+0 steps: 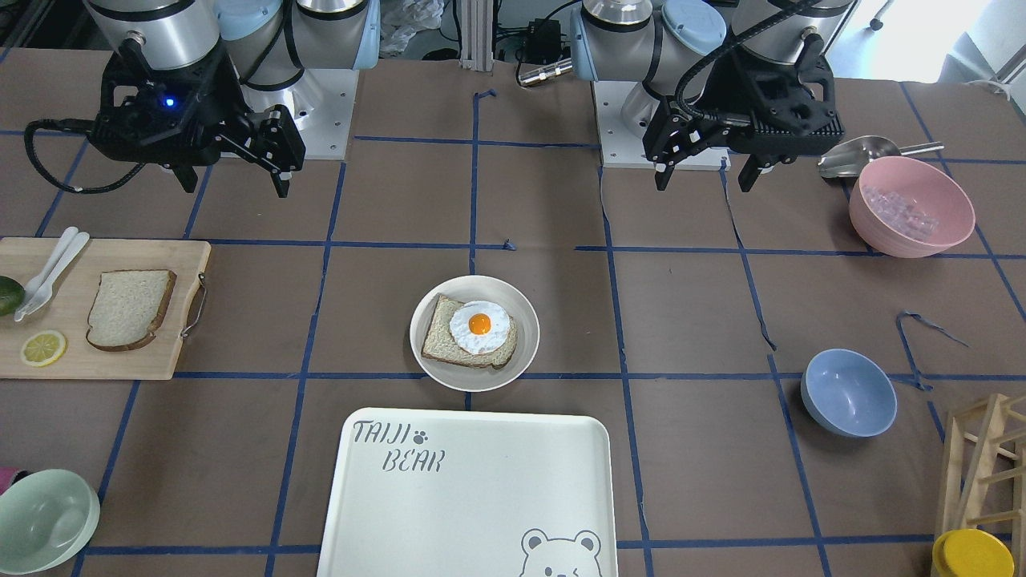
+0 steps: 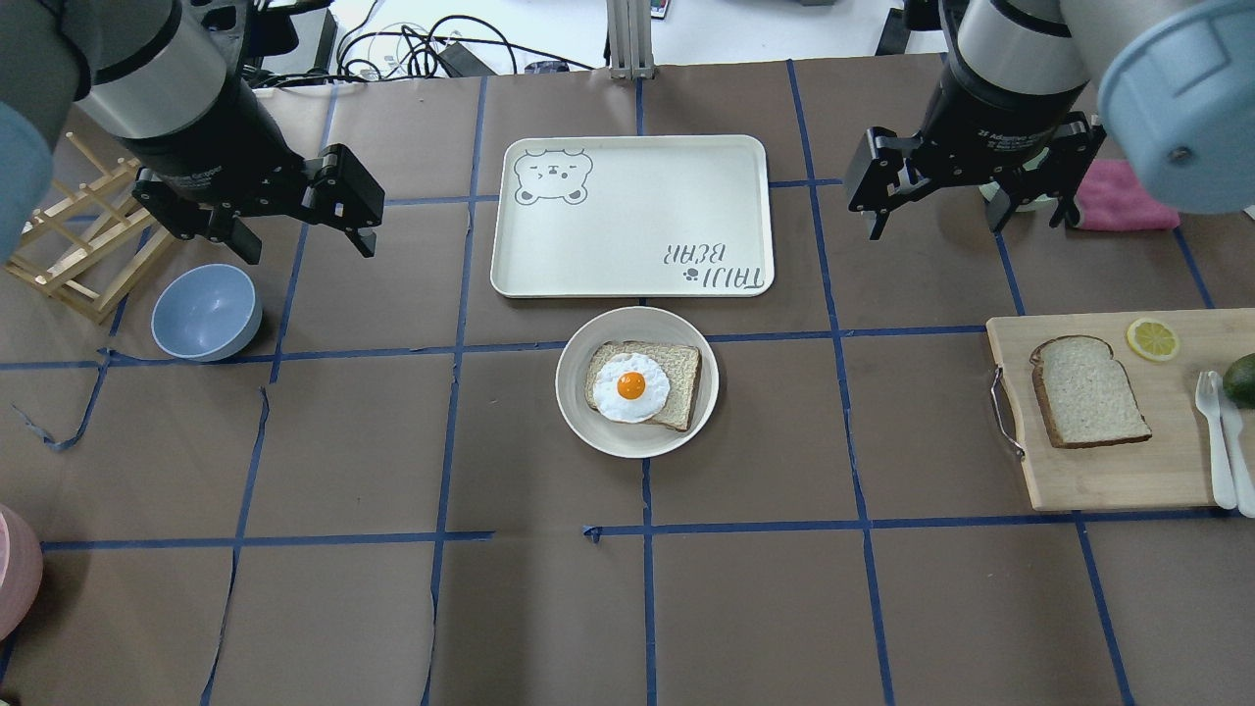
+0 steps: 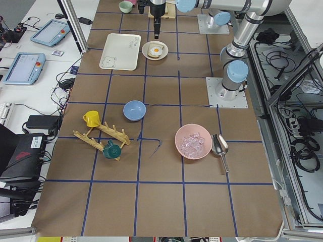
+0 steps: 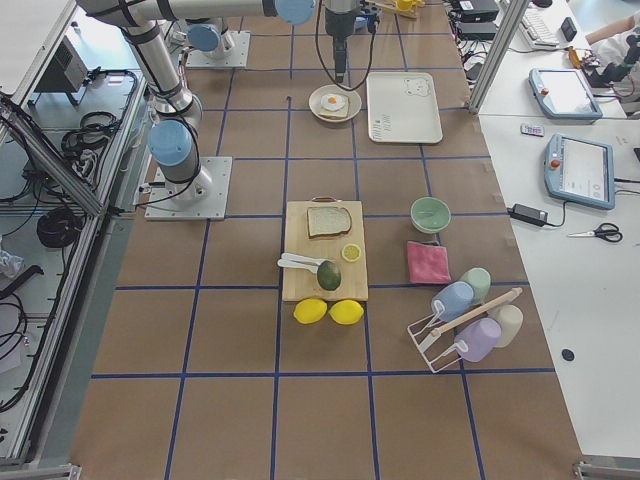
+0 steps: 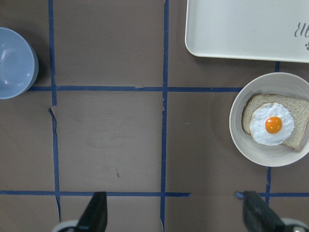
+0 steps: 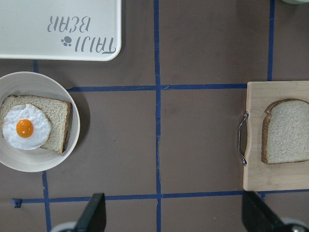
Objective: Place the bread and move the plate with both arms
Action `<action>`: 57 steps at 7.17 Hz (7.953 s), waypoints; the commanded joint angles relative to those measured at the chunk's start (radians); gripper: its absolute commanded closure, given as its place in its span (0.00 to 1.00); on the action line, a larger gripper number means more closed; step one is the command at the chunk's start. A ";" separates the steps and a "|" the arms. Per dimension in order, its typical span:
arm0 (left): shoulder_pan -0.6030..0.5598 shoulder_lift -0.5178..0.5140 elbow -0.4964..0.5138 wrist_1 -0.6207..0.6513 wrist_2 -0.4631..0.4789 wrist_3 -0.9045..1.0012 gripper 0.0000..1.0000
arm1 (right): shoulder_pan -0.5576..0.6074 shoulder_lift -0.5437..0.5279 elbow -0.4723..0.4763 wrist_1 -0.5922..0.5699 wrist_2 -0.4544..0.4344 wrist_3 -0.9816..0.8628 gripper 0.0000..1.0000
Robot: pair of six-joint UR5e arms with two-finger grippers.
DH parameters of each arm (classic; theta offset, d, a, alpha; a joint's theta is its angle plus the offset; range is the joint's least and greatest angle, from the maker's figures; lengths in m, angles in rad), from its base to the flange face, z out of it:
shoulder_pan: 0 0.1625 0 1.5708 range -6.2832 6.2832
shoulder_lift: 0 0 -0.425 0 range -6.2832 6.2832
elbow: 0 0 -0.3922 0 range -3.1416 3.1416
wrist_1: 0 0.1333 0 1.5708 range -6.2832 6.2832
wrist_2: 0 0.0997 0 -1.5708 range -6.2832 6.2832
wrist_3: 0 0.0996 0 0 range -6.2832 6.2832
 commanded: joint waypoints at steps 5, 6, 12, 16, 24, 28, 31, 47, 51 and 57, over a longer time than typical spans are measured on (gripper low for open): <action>0.001 0.000 0.001 0.000 -0.001 0.000 0.00 | 0.005 -0.005 -0.006 0.024 0.009 0.038 0.00; 0.001 0.000 0.003 0.000 -0.002 0.000 0.00 | 0.005 -0.005 -0.008 0.042 0.014 0.038 0.00; 0.001 0.000 0.003 0.000 -0.004 0.000 0.00 | 0.002 -0.003 -0.002 0.050 -0.003 0.041 0.00; 0.004 -0.003 0.000 0.000 -0.002 0.000 0.00 | 0.000 0.002 0.000 0.058 -0.005 0.039 0.00; 0.005 -0.003 -0.008 0.028 -0.001 0.000 0.00 | -0.075 0.037 0.005 0.076 0.009 0.038 0.00; 0.005 -0.005 -0.006 0.031 -0.004 -0.001 0.00 | -0.113 0.095 0.005 0.057 -0.003 0.019 0.00; 0.005 -0.005 -0.005 0.029 -0.005 -0.002 0.00 | -0.251 0.169 0.073 -0.041 -0.030 -0.007 0.25; 0.005 -0.003 -0.005 0.029 -0.007 0.003 0.00 | -0.393 0.450 0.233 -0.345 -0.173 -0.084 1.00; 0.005 -0.003 -0.003 0.029 -0.009 0.002 0.00 | -0.393 0.405 0.215 -0.309 -0.176 -0.087 1.00; 0.005 -0.003 -0.003 0.029 -0.009 0.003 0.00 | -0.280 0.307 -0.037 0.119 -0.108 0.064 1.00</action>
